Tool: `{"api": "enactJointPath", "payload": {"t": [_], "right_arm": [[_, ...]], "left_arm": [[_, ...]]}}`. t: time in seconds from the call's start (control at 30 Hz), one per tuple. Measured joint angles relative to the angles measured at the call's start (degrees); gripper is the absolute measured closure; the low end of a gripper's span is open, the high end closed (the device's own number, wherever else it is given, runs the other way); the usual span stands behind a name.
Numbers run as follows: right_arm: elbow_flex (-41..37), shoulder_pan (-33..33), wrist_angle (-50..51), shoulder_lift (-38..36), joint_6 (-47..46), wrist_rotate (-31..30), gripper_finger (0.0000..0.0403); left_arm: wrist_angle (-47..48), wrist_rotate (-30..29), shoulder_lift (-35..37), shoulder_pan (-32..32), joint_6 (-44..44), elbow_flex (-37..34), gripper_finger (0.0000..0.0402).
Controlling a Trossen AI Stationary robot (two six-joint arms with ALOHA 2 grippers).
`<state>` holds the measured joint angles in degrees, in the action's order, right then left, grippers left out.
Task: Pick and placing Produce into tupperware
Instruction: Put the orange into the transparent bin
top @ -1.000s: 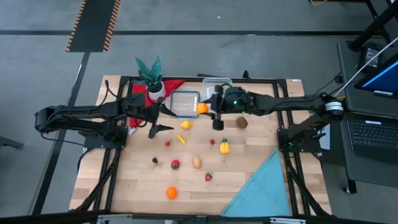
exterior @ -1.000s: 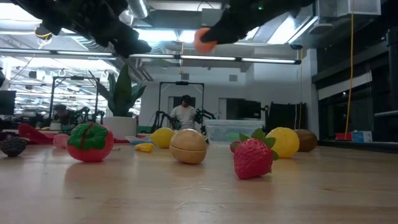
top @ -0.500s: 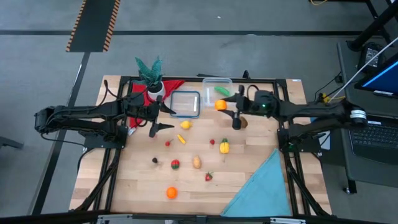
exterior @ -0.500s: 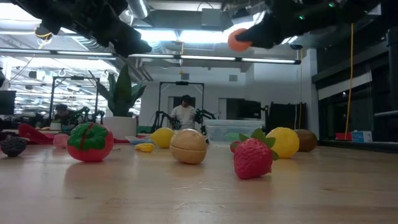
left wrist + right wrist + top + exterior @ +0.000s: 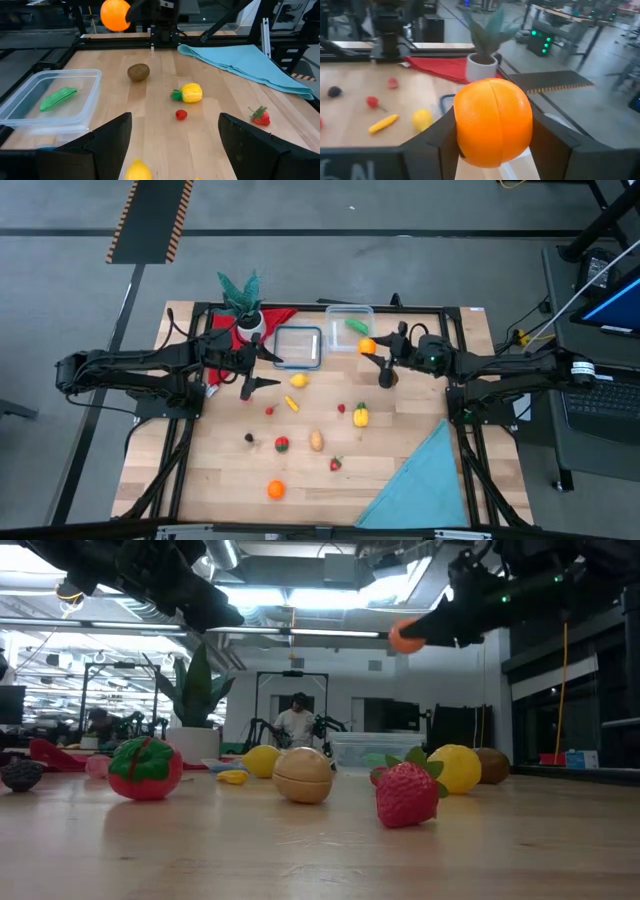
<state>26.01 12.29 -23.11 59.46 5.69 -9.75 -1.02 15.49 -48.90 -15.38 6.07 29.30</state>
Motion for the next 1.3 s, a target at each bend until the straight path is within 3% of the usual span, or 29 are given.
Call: {"api": "enactJointPath", "payload": {"t": [0.1, 0.23, 0.43, 0.93, 1.3], "right_arm": [[-0.12, 0.67, -0.18, 0.0, -2.83, -3.11, 0.0211], [-0.12, 1.38, -0.2, 0.0, -8.71, -11.52, 0.0211], [-0.12, 1.42, 0.13, 0.0, -9.93, -18.85, 0.0211], [-0.11, 1.72, 0.28, 0.88, -9.82, -15.14, 0.0211], [5.54, 7.53, 0.51, 9.75, -10.45, -9.86, 0.0211]], "left_arm": [[0.0, 0.0, 0.0, 0.0, 0.02, 0.0, 0.0113], [0.0, -0.02, 0.0, 0.0, 0.04, 0.0, 0.0113], [0.02, -3.12, 0.0, 0.0, 0.04, 0.0, 0.0113], [-0.43, -4.37, -1.75, 0.0, 0.08, 0.0, 0.0113], [-8.33, -4.33, -9.67, -0.16, 0.98, 0.0, 0.0113]]}}
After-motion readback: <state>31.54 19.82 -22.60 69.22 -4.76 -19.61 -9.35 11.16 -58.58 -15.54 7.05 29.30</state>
